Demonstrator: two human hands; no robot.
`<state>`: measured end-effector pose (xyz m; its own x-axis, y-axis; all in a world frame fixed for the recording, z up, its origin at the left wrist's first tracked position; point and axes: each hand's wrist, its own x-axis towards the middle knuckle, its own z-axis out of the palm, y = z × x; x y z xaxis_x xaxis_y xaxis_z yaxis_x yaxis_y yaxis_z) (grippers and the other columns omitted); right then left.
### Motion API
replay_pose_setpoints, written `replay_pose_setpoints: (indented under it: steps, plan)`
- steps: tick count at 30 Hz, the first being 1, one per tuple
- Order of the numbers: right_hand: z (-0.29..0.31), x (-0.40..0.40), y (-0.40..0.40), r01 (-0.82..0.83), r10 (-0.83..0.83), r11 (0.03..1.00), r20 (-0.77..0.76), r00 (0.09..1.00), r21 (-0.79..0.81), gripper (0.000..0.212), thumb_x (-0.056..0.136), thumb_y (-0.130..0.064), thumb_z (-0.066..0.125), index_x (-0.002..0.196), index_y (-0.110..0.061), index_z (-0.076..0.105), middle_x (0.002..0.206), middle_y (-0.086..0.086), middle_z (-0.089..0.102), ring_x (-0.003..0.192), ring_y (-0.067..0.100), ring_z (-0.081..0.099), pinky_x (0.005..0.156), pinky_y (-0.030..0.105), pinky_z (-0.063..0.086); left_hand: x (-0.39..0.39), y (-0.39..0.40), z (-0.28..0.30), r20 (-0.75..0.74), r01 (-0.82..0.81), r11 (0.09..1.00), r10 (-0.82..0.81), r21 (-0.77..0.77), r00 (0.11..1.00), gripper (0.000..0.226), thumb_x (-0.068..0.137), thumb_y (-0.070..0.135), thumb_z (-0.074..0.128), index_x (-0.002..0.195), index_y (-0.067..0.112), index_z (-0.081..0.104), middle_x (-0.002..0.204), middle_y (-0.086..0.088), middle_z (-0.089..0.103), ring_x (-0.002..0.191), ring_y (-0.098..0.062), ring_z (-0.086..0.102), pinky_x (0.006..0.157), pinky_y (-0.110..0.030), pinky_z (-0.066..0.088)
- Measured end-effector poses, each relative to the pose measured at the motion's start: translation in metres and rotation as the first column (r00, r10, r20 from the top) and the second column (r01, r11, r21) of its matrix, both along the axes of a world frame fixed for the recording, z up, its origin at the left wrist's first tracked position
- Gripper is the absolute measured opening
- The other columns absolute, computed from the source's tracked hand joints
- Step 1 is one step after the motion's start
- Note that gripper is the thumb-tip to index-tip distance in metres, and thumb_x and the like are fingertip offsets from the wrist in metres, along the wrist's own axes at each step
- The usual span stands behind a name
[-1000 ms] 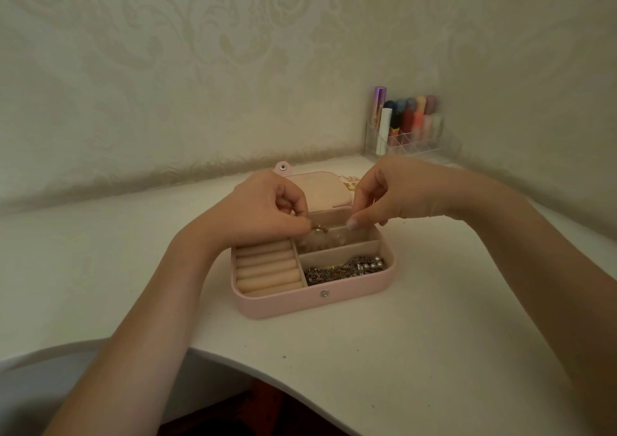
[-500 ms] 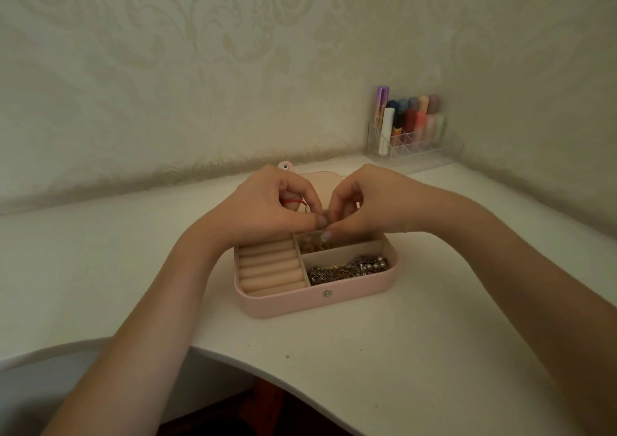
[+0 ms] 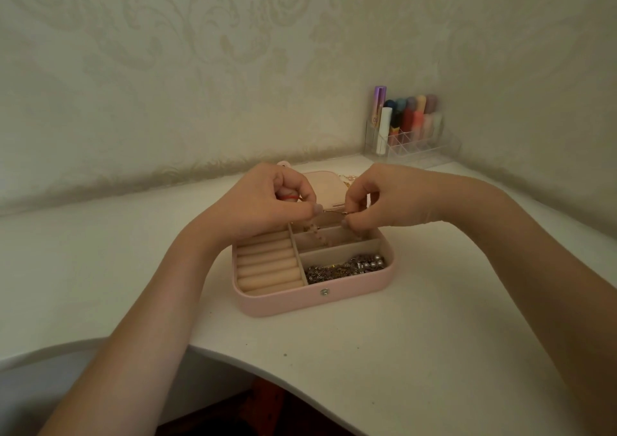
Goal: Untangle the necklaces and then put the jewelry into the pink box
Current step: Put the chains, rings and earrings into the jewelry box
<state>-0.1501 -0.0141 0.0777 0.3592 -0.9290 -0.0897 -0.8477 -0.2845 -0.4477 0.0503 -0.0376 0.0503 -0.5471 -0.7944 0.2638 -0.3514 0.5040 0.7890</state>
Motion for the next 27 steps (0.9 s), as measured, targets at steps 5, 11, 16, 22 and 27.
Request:
replay_pose_setpoints:
  steps: [5,11,16,22,27]
  plan:
    - [0.002,-0.005,0.000,-0.010,0.009,1.000,-0.074,0.997,-0.012,0.011,0.081,-0.031,0.069,0.074,-0.024,0.064,0.075,-0.005,0.061,0.062,0.007,0.048,0.064,0.026,0.043,0.000,-0.001,-0.002,0.042,-0.028,1.000,0.028,0.002,0.999,0.013,0.068,0.024,0.069,0.060,0.015,0.064,0.046,-0.008,0.039,0.044,-0.008,0.025,0.046,-0.016,0.024]
    - [0.002,-0.008,-0.001,-0.008,0.011,1.000,-0.170,0.985,0.023,0.014,0.077,-0.036,0.075,0.076,-0.026,0.065,0.071,-0.010,0.058,0.070,0.009,0.052,0.065,0.026,0.043,-0.001,0.001,-0.002,0.212,-0.049,0.998,0.056,-0.039,0.976,0.022,0.075,0.004,0.073,0.060,0.017,0.064,0.034,0.016,0.035,0.037,-0.001,0.033,0.046,-0.008,0.024]
    - [0.001,-0.009,-0.001,-0.006,0.009,1.000,-0.194,0.981,0.013,0.010,0.080,-0.031,0.072,0.079,-0.028,0.063,0.073,-0.010,0.055,0.068,0.010,0.052,0.060,0.024,0.041,0.004,0.000,0.000,0.221,0.022,0.999,-0.013,-0.037,0.975,0.015,0.072,0.014,0.081,0.065,0.021,0.070,0.038,0.012,0.031,0.041,-0.005,0.027,0.047,-0.014,0.021]
    - [0.009,-0.015,-0.001,-0.033,0.038,0.997,-0.070,0.997,0.071,0.021,0.077,-0.035,0.075,0.094,-0.031,0.063,0.079,-0.010,0.061,0.062,0.002,0.051,0.061,0.021,0.041,0.005,-0.001,0.005,-0.070,0.093,0.993,-0.088,0.074,0.994,0.019,0.080,0.026,0.061,0.094,0.017,0.072,0.056,0.005,0.047,0.044,-0.006,0.033,0.044,-0.015,0.026]
    - [-0.004,0.001,-0.004,-0.061,0.071,0.997,0.365,0.928,-0.040,0.015,0.084,-0.033,0.068,0.098,-0.037,0.064,0.097,-0.009,0.065,0.079,0.004,0.060,0.079,0.030,0.053,0.006,-0.002,0.007,-0.354,0.339,0.907,-0.240,0.250,0.904,0.037,0.082,0.004,0.043,0.112,0.009,0.062,0.081,-0.004,0.061,0.039,-0.014,0.044,0.036,-0.015,0.025]
